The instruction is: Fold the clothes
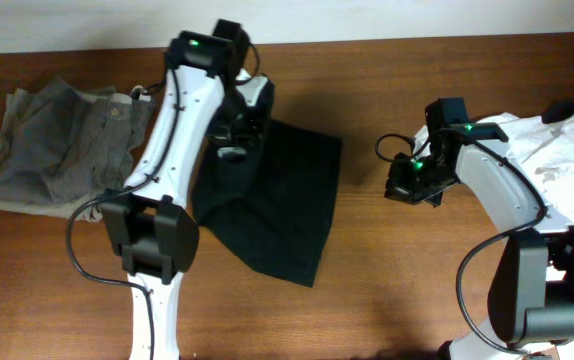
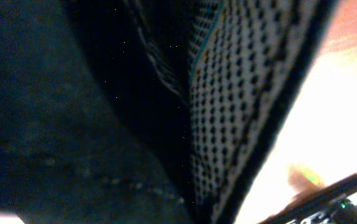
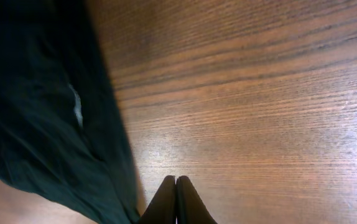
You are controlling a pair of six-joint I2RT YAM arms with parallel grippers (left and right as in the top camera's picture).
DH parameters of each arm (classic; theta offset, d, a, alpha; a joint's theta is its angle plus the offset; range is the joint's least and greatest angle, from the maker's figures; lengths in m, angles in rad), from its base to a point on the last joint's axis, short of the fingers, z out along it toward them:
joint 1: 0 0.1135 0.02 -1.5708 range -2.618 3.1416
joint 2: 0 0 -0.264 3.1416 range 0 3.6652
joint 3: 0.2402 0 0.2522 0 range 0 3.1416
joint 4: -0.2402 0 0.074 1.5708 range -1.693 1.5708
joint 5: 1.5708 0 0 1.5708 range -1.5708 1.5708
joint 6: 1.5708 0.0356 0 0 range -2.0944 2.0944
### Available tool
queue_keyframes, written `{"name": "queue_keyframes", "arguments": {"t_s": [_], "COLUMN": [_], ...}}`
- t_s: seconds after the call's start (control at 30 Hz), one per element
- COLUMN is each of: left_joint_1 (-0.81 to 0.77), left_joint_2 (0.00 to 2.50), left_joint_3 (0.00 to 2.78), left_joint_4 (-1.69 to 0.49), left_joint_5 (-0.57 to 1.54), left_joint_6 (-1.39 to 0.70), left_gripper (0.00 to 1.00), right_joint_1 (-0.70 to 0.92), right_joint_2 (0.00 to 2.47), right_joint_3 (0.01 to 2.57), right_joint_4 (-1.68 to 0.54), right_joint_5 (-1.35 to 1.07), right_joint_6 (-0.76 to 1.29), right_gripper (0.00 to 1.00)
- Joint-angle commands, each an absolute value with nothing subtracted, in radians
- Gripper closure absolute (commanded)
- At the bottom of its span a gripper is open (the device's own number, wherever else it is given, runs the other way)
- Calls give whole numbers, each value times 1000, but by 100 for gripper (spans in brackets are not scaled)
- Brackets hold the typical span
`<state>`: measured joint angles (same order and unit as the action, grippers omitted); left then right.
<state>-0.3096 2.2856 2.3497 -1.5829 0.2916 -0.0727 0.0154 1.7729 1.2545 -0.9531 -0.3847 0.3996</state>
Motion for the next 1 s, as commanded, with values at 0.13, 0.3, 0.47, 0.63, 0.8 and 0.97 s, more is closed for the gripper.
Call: {"name": "queue_keyframes", "arguments": {"t_s": [0.13,0.3,0.47,0.63,0.8,0.97], "left_joint_1": [-394,-386,-376,-414,-546,-613], "left_joint_2": [2296,2295,2294,2269,2274,2275], "left_joint_3": [2344,2344,2354,2362,2357,2268], "left_joint_4": [-1572,-1609,-1687,-1688,-1688,-1672], "left_joint_5": [309,307,318,379,347,265], "left_joint_6": [-135,-117,-70,-59,-60,-131], "left_gripper": [100,100,100,100,100,82], "right_joint_1": [78,102,126,126,124,124], "right_joint_2": [1881,1973,2063,2071,2071,2071], "right_joint_3": [1241,1240,1240,1240,1240,1240], "right_joint_4": [-899,-789,-691,-692,-693,-692], "right_joint_5": [-370,-471,-502,-501,-501,-500], "right_joint_6": [429,455,533,533,533,533], "right_gripper": [96,96,96,96,96,96]}}
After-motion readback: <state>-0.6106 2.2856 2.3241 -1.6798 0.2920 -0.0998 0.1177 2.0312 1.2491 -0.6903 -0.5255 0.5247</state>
